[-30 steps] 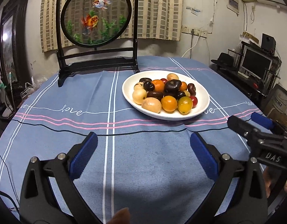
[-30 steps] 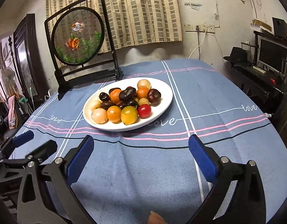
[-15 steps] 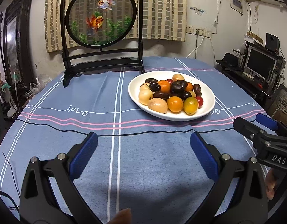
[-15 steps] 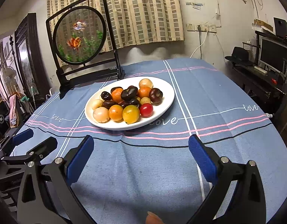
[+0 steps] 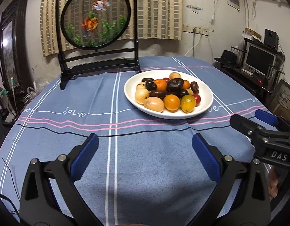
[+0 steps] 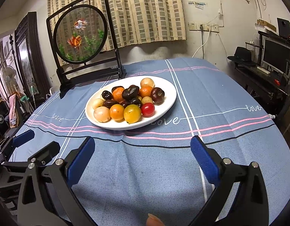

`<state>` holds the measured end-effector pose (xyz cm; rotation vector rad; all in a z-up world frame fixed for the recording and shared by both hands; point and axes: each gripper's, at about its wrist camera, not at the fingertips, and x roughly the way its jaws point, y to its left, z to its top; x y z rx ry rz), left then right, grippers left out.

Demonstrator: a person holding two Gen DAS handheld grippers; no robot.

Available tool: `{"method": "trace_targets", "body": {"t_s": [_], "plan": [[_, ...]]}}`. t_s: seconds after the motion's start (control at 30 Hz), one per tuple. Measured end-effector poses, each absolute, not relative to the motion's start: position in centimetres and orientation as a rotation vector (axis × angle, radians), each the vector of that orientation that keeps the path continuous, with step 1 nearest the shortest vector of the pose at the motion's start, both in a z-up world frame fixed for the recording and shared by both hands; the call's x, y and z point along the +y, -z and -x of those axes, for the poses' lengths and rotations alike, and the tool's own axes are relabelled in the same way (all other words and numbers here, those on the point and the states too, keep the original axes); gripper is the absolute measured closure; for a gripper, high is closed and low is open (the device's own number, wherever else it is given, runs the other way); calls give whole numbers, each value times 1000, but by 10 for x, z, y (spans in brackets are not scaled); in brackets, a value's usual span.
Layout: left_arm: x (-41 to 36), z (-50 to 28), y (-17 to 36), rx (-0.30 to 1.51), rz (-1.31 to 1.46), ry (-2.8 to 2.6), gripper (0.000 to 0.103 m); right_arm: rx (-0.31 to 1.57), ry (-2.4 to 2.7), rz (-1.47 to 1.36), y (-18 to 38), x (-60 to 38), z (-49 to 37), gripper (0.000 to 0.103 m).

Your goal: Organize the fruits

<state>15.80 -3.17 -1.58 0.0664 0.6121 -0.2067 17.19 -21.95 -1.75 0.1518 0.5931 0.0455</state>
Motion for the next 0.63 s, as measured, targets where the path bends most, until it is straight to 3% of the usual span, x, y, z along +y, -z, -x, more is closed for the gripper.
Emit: {"method": "trace_targets", "body": {"t_s": [0.63], "plan": [[-36, -154, 14, 575, -102, 201, 2, 585, -40, -153, 16, -222, -171, 1]]}}
